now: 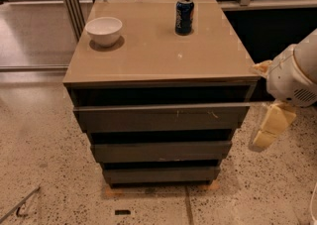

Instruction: Open middle drawer

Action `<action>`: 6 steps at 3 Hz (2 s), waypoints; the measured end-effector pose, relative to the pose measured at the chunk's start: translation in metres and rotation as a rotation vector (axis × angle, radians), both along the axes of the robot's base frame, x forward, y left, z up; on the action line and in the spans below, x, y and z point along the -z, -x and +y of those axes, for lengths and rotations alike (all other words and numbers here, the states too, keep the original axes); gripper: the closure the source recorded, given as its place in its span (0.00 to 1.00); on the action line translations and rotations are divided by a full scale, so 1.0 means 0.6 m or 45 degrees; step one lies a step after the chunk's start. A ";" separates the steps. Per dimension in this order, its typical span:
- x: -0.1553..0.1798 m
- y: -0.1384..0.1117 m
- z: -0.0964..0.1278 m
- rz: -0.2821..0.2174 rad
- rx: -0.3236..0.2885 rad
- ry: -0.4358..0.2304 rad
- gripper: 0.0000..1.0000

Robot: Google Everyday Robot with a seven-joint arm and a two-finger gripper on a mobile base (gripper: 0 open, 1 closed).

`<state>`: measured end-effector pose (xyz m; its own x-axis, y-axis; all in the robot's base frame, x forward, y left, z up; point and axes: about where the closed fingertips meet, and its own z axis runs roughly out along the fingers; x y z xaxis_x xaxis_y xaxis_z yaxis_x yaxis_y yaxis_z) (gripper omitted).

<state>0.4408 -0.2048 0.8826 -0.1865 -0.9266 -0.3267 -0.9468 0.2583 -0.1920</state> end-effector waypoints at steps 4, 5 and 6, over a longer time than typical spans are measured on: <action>0.255 -0.020 -0.014 0.000 -0.148 0.016 0.00; 0.355 -0.036 -0.011 0.010 -0.200 0.014 0.00; 0.497 -0.045 0.000 0.102 -0.200 -0.035 0.00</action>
Offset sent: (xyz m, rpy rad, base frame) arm 0.0044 0.0100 -0.0523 0.0880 0.0276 0.0145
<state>0.4677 -0.2046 0.5845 -0.0667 -0.9372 -0.3424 -0.9879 0.1101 -0.1090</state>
